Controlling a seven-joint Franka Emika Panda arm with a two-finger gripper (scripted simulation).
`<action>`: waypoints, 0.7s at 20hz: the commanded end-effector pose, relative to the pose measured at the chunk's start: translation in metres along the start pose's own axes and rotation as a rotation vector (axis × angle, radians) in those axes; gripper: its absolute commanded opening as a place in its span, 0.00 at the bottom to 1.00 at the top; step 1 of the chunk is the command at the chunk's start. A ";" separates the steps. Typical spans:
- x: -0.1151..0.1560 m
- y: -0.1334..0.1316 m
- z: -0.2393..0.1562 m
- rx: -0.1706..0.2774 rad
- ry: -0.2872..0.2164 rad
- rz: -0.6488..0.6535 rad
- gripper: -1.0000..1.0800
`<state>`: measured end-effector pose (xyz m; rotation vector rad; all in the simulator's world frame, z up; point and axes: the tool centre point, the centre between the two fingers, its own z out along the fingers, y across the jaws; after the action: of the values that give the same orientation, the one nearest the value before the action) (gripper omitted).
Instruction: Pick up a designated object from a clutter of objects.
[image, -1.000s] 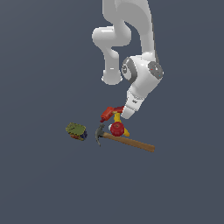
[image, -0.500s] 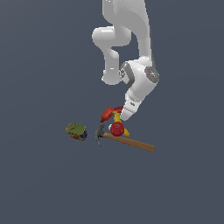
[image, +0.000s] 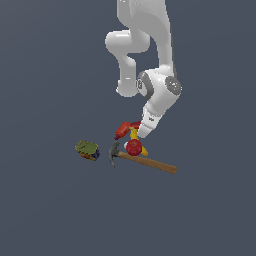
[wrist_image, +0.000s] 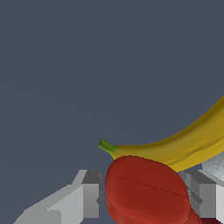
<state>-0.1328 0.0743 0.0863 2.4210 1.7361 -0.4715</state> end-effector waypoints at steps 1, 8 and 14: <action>0.000 0.000 0.001 0.002 -0.001 0.000 0.00; -0.001 -0.001 -0.009 0.000 0.000 0.000 0.00; -0.003 -0.002 -0.038 0.002 0.001 -0.001 0.00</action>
<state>-0.1310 0.0807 0.1137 2.4221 1.7386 -0.4763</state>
